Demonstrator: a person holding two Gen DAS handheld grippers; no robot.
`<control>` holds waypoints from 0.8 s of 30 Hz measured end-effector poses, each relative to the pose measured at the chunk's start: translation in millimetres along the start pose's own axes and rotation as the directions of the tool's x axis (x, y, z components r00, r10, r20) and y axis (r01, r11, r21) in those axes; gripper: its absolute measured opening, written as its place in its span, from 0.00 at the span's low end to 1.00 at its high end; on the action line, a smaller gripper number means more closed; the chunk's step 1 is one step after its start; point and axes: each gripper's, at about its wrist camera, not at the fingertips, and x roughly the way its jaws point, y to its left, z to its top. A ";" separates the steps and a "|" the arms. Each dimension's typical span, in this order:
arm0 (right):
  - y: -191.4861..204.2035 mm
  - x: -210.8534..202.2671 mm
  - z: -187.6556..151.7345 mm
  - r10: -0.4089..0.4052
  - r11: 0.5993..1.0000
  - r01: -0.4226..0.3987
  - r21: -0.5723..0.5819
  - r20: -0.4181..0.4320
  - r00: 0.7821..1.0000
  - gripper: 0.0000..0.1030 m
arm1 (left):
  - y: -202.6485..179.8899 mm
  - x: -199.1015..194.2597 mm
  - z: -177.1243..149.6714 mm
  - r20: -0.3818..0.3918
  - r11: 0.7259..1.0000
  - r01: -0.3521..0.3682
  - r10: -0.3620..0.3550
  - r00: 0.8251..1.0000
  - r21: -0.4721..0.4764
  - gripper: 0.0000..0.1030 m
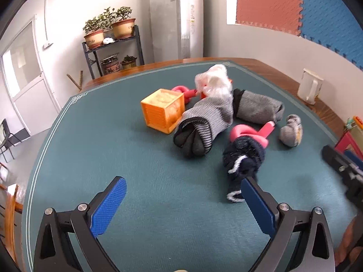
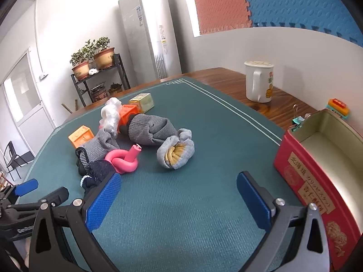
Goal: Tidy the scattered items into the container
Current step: 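Move both grippers toward the pile of socks on the table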
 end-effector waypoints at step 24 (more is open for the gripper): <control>-7.3 -19.2 7.8 -0.045 0.999 0.048 -0.026 0.099 0.994 0.99 | -5.7 20.9 -10.0 -0.074 1.000 0.007 -0.006 0.997 0.010 0.99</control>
